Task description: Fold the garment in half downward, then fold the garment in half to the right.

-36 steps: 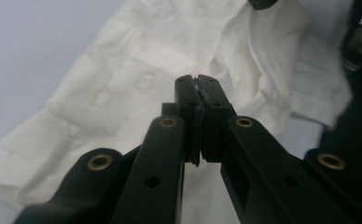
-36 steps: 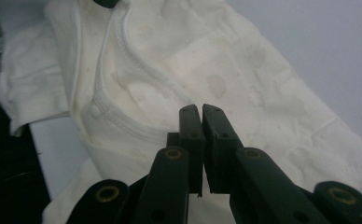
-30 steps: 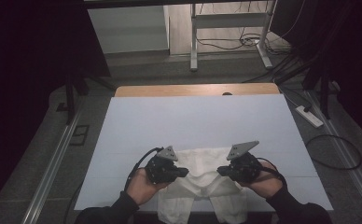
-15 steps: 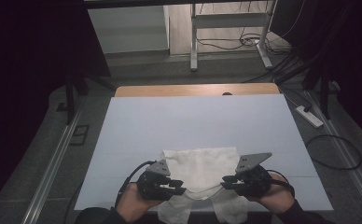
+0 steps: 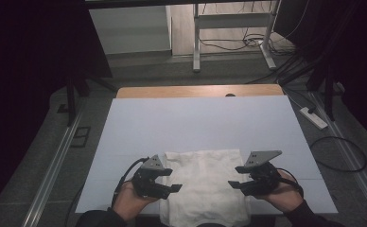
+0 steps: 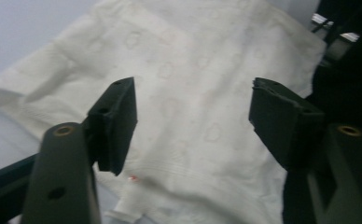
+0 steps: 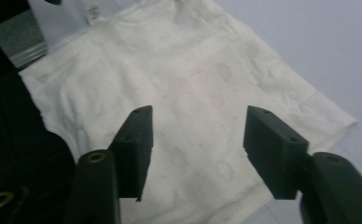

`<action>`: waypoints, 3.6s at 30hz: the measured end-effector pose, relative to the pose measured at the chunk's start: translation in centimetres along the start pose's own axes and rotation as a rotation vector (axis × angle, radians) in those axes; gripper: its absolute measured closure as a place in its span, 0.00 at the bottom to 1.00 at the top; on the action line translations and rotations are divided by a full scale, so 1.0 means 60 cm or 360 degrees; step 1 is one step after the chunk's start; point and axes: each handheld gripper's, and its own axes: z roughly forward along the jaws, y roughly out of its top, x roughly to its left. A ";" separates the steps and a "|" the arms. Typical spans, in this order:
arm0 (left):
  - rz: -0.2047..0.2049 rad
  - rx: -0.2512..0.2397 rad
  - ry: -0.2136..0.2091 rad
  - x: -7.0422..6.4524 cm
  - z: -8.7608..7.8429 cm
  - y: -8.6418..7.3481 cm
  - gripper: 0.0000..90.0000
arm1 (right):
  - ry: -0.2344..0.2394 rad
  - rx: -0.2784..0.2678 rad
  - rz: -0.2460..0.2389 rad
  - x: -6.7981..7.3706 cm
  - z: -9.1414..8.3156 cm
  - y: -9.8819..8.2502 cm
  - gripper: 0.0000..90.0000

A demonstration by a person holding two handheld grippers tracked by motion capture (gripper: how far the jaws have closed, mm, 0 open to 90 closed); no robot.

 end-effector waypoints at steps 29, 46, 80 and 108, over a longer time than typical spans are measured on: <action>-0.0262 -0.0091 0.0335 0.060 -0.079 -0.079 0.00 | -0.0284 0.0046 0.0264 -0.056 -0.035 -0.085 0.00; -0.0360 -0.0228 0.0394 0.061 -0.123 -0.129 0.00 | -0.0436 -0.0034 0.0501 -0.056 -0.078 -0.127 0.00; -0.0341 -0.0245 0.0320 0.073 -0.115 -0.117 0.00 | -0.0351 -0.0009 0.0468 -0.057 -0.074 -0.116 0.00; -0.0253 -0.0135 0.0205 0.130 -0.019 -0.040 0.00 | -0.0221 -0.0012 0.0383 -0.092 -0.002 -0.049 0.00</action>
